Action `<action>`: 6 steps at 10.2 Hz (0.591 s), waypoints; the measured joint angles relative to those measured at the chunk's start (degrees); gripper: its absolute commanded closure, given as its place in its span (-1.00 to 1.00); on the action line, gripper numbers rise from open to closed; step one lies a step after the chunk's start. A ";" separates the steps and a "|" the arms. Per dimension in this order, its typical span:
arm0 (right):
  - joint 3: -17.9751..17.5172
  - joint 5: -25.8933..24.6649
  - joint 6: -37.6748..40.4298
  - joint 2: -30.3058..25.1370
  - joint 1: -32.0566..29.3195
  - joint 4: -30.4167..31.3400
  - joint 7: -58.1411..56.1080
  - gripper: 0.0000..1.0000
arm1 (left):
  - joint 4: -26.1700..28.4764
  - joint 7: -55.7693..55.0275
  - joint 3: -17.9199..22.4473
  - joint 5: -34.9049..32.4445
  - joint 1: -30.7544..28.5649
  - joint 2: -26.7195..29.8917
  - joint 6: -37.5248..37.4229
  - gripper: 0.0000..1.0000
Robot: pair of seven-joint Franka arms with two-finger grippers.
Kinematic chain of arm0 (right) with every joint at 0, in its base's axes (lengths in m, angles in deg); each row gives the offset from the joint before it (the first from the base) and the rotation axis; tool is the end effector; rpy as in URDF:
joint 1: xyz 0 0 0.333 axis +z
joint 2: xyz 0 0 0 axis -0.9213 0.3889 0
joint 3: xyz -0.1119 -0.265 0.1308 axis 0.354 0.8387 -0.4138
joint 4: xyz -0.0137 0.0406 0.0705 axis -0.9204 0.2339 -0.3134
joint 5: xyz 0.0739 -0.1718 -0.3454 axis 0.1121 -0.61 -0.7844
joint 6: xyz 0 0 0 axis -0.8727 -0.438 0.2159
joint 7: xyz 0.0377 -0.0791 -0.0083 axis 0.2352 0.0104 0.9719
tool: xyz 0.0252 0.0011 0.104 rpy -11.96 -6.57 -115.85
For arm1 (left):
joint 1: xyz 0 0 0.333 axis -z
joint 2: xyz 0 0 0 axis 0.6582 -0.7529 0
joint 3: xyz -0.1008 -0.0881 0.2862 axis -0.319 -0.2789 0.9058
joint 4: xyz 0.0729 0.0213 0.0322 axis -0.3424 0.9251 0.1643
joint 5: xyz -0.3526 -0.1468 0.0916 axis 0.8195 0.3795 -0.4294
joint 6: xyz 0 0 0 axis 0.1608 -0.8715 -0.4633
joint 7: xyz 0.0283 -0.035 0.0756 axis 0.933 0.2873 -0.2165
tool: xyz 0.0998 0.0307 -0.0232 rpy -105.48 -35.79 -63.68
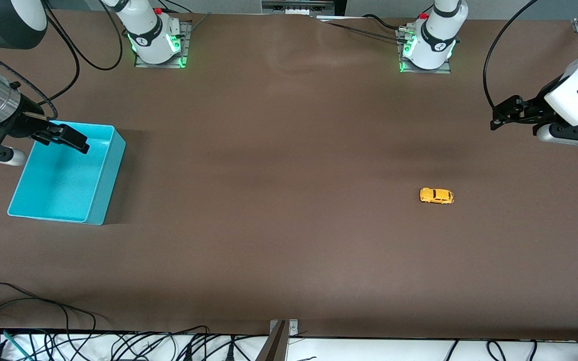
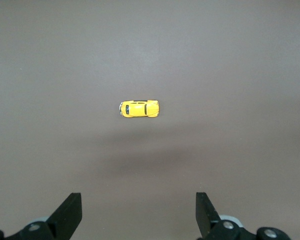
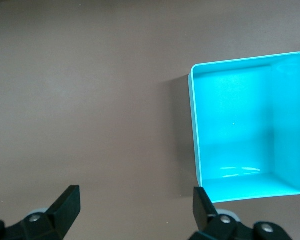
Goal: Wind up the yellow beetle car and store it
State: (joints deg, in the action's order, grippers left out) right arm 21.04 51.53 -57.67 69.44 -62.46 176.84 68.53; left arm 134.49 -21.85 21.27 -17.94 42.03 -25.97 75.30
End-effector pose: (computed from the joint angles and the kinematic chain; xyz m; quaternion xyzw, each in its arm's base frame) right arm 0.5837 0.0398 0.5565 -0.9942 0.1073 -0.0035 0.0071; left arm 0.5556 -0.0278 0.5863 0.9980 -0.0464 -0.0381 0.0216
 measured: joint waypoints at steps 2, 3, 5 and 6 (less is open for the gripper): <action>0.00 0.00 -0.01 0.08 0.00 0.00 0.00 -1.00 | -0.21 0.00 0.00 0.00 0.00 -0.17 0.00 -1.00; 0.00 0.00 -0.01 0.10 0.00 0.00 0.00 -1.00 | -0.23 -0.01 0.00 0.00 0.00 -0.21 0.00 -1.00; 0.00 0.00 -0.03 0.13 0.00 0.00 0.00 -1.00 | -0.23 -0.03 0.03 0.00 0.00 -0.38 0.00 -1.00; 0.00 0.00 -0.06 0.13 0.00 0.00 0.00 -1.00 | -0.23 -0.04 0.04 0.00 0.00 -0.42 0.00 -1.00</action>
State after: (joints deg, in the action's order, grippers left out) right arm 21.04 51.53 -57.73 69.57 -62.46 176.84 68.53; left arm 134.26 -21.89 21.30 -17.94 42.03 -26.40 75.30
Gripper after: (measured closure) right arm 0.000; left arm 0.000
